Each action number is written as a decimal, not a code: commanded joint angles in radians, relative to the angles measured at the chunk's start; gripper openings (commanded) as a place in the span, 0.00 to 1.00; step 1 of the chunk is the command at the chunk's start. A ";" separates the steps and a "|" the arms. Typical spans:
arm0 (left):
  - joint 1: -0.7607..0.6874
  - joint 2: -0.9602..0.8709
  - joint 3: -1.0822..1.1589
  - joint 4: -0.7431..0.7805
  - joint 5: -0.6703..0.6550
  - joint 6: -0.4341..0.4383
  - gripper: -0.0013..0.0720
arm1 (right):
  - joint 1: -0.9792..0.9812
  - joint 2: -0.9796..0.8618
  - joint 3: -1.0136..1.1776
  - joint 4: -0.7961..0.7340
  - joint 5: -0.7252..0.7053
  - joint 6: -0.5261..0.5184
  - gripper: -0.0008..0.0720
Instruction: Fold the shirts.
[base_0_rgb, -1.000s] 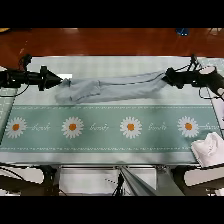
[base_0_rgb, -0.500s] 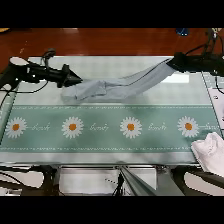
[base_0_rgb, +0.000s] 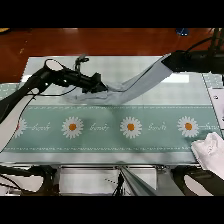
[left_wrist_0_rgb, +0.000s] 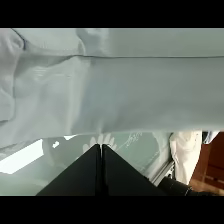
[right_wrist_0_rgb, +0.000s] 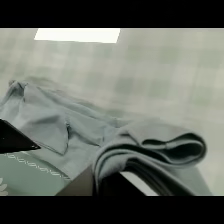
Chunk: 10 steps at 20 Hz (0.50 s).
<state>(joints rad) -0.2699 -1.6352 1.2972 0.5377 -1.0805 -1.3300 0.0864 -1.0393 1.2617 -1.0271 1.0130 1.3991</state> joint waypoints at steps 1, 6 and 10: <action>-0.083 -0.022 -0.004 0.000 0.029 -0.027 0.07 | 0.053 0.051 0.000 -0.047 0.043 0.042 0.04; -0.239 -0.093 -0.005 0.000 0.116 -0.096 0.07 | 0.073 0.085 0.000 -0.049 0.055 0.067 0.04; -0.360 -0.153 -0.005 -0.024 0.200 -0.123 0.04 | 0.072 0.122 0.000 -0.061 0.099 0.067 0.04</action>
<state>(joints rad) -0.5503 -1.7508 1.2930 0.5293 -0.9508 -1.4265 0.1555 -0.9421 1.2613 -1.0756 1.0794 1.4601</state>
